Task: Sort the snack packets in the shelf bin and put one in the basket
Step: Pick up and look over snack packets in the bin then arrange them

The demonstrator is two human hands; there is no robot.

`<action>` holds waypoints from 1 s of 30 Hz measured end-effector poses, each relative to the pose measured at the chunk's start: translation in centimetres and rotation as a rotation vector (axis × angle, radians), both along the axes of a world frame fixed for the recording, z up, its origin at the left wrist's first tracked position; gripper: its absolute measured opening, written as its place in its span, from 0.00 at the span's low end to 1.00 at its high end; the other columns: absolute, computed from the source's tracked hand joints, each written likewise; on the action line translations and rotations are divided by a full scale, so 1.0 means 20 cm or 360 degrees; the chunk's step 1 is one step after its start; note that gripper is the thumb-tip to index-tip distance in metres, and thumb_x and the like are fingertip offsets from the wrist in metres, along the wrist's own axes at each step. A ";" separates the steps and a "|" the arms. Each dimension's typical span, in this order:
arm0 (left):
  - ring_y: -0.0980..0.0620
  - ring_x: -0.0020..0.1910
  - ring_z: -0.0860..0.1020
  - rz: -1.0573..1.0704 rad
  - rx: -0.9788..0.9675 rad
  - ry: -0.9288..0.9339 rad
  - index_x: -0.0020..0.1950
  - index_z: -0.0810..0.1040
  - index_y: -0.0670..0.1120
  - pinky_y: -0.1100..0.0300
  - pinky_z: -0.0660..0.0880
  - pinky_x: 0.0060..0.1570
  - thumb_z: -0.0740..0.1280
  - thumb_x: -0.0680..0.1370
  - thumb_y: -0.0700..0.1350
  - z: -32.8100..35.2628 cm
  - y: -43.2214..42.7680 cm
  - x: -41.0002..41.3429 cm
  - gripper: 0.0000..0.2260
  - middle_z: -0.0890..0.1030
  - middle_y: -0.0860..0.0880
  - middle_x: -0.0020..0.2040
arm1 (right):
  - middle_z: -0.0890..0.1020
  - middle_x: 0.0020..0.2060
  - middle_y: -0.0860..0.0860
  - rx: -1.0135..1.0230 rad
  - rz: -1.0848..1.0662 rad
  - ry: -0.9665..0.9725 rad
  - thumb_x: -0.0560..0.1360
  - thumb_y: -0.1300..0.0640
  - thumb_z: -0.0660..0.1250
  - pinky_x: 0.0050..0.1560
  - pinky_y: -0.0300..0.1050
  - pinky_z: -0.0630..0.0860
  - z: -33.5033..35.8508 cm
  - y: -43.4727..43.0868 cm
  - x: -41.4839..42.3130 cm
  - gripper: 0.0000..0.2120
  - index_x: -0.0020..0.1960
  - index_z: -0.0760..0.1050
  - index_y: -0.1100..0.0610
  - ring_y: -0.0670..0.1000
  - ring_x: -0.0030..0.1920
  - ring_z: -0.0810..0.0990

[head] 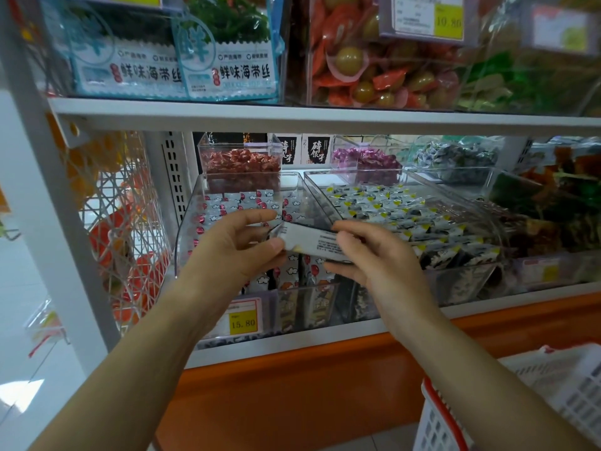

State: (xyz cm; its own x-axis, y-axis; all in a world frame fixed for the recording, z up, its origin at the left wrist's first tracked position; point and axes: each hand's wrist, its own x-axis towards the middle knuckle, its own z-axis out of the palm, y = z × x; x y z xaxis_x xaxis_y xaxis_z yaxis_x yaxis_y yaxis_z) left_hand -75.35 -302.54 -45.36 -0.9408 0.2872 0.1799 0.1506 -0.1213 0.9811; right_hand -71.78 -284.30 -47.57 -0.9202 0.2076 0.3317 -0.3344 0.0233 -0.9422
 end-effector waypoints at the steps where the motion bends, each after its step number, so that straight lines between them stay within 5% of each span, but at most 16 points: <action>1: 0.53 0.47 0.83 -0.0001 -0.0057 0.0045 0.57 0.76 0.50 0.66 0.79 0.45 0.65 0.75 0.34 0.00 0.00 0.00 0.15 0.83 0.48 0.49 | 0.81 0.50 0.47 0.0159 -0.0056 0.0023 0.75 0.58 0.67 0.51 0.45 0.80 0.00 0.00 0.00 0.08 0.50 0.79 0.47 0.49 0.51 0.82; 4: 0.56 0.46 0.82 0.0032 -0.0242 0.0194 0.58 0.77 0.51 0.68 0.78 0.46 0.66 0.75 0.35 0.01 0.00 0.02 0.16 0.82 0.52 0.49 | 0.82 0.50 0.44 0.0277 -0.0154 0.0027 0.73 0.56 0.69 0.57 0.52 0.78 -0.01 0.01 -0.01 0.08 0.49 0.80 0.43 0.49 0.55 0.80; 14: 0.55 0.44 0.80 0.0145 -0.0495 0.0398 0.51 0.78 0.56 0.76 0.72 0.35 0.69 0.73 0.38 0.04 -0.01 0.02 0.13 0.80 0.52 0.46 | 0.84 0.43 0.48 0.0084 -0.0152 -0.0014 0.71 0.59 0.71 0.55 0.53 0.78 0.01 0.01 -0.02 0.06 0.42 0.83 0.47 0.50 0.49 0.82; 22: 0.58 0.45 0.77 0.0067 -0.0625 0.0383 0.52 0.78 0.54 0.73 0.73 0.37 0.70 0.73 0.44 0.04 0.00 0.03 0.10 0.77 0.52 0.46 | 0.81 0.34 0.40 0.0256 -0.0212 0.0082 0.73 0.57 0.69 0.40 0.35 0.74 0.01 0.00 0.00 0.09 0.36 0.80 0.47 0.40 0.40 0.80; 28: 0.65 0.34 0.76 0.0167 -0.0587 0.0436 0.44 0.81 0.52 0.74 0.72 0.31 0.70 0.72 0.44 0.04 0.03 0.03 0.03 0.81 0.53 0.40 | 0.82 0.33 0.43 0.0289 -0.0181 0.0121 0.73 0.58 0.69 0.44 0.46 0.78 0.01 0.00 0.00 0.10 0.35 0.82 0.48 0.45 0.39 0.81; 30: 0.64 0.31 0.76 0.0181 -0.0552 0.0412 0.40 0.82 0.49 0.74 0.72 0.29 0.71 0.72 0.43 0.05 0.03 0.03 0.02 0.82 0.52 0.36 | 0.82 0.33 0.43 0.0325 -0.0172 0.0138 0.73 0.58 0.69 0.42 0.43 0.78 0.01 0.00 0.00 0.11 0.35 0.82 0.46 0.44 0.38 0.81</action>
State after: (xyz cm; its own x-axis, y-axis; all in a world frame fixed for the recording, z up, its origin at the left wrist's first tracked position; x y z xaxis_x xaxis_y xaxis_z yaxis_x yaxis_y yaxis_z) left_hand -74.71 -301.94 -44.38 -0.9064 0.2697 0.3251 0.3902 0.2399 0.8889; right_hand -71.73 -284.38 -47.42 -0.8626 0.2236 0.4539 -0.3991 0.2506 -0.8820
